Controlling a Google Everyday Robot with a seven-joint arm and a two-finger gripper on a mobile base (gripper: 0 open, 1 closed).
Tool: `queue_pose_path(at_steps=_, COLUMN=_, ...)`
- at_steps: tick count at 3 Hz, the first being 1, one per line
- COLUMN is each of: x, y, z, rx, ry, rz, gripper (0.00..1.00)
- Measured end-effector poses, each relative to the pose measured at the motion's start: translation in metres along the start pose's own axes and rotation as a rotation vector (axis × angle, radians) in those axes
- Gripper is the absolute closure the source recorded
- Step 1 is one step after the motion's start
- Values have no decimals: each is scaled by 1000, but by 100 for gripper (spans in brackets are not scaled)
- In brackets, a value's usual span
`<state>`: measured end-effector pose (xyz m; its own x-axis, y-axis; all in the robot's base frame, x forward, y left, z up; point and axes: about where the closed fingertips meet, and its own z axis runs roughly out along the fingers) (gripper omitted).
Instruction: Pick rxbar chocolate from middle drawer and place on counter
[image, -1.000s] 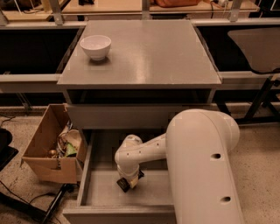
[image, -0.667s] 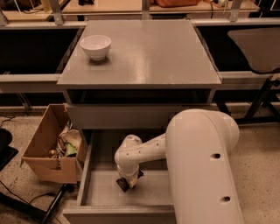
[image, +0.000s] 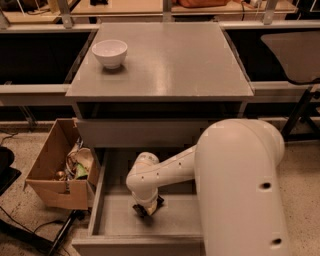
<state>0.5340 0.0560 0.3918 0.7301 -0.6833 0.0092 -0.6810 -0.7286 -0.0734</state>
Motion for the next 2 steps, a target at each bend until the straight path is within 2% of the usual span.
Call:
queue_pose_path(at_steps=1, x=-49, y=49, z=-100, rx=-111, ry=41, rz=-26, gripper=100)
queue_pose_path(at_steps=2, x=-68, y=63, z=-193, rx=-152, ry=77, rz=-23, gripper=100)
